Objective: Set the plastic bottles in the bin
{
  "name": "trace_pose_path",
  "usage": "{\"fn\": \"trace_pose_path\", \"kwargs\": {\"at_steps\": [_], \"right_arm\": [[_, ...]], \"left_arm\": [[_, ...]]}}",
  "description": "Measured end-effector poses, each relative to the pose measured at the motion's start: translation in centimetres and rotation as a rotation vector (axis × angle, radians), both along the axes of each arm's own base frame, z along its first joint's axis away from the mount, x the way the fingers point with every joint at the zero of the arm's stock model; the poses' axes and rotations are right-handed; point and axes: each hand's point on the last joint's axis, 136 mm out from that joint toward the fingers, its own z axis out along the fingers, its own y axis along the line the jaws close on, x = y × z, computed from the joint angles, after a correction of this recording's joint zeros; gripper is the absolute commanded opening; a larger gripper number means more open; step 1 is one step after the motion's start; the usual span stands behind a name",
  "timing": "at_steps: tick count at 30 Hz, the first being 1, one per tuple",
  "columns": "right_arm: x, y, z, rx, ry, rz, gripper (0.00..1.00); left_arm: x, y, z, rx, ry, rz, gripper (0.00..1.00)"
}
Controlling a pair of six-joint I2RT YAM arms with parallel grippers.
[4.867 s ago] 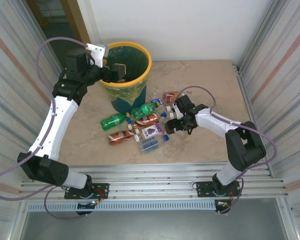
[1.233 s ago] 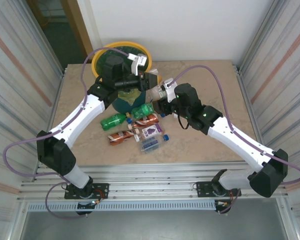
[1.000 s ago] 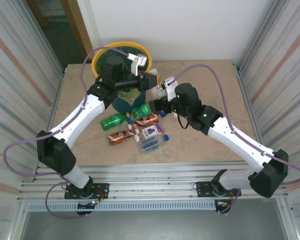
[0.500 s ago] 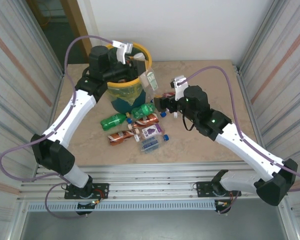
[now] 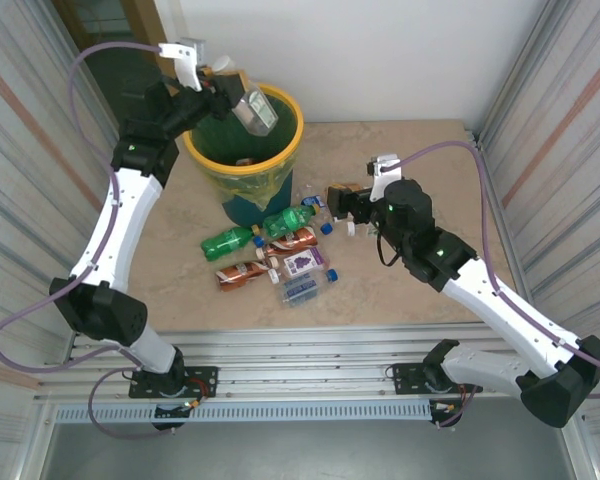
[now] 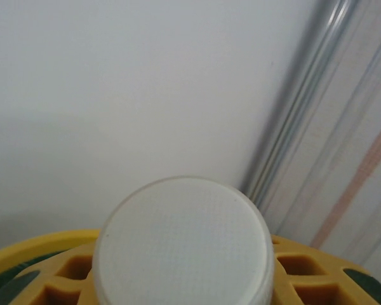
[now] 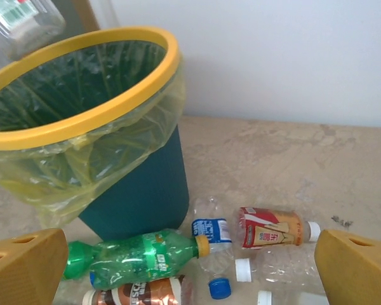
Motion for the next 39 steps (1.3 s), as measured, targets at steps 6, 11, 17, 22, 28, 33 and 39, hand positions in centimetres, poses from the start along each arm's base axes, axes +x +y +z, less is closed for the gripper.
{"fn": "trace_pose_path", "kwargs": {"at_steps": [6, 11, 17, 22, 28, 33, 39], "right_arm": [[0.4, -1.6, -1.2, 0.022, 0.054, -0.087, 0.98], [0.6, -3.0, -3.1, 0.034, 0.112, -0.161, 0.98], [0.7, -4.8, -5.0, 0.051, 0.180, -0.241, 0.98], [0.9, -6.3, -6.0, 0.076, 0.225, -0.303, 0.98], [0.9, -7.3, -6.7, 0.101, 0.265, -0.342, 0.98], [1.0, -7.0, -7.7, 0.105, 0.299, -0.344, 0.98], [1.3, -6.8, -8.5, 0.110, 0.326, -0.350, 0.98]], "left_arm": [[3.7, 1.8, -1.4, 0.013, 0.035, 0.060, 0.25], [6.3, 1.9, -5.9, 0.038, 0.147, 0.073, 0.26], [8.5, 1.6, -10.4, 0.062, 0.258, 0.072, 0.26], [9.8, 1.4, -13.0, 0.075, 0.317, 0.070, 0.25], [10.4, 1.2, -14.9, 0.088, 0.364, 0.066, 0.25], [10.8, 1.2, -16.9, 0.106, 0.406, 0.063, 0.28], [11.1, 1.1, -18.9, 0.132, 0.444, 0.059, 0.42]]}}
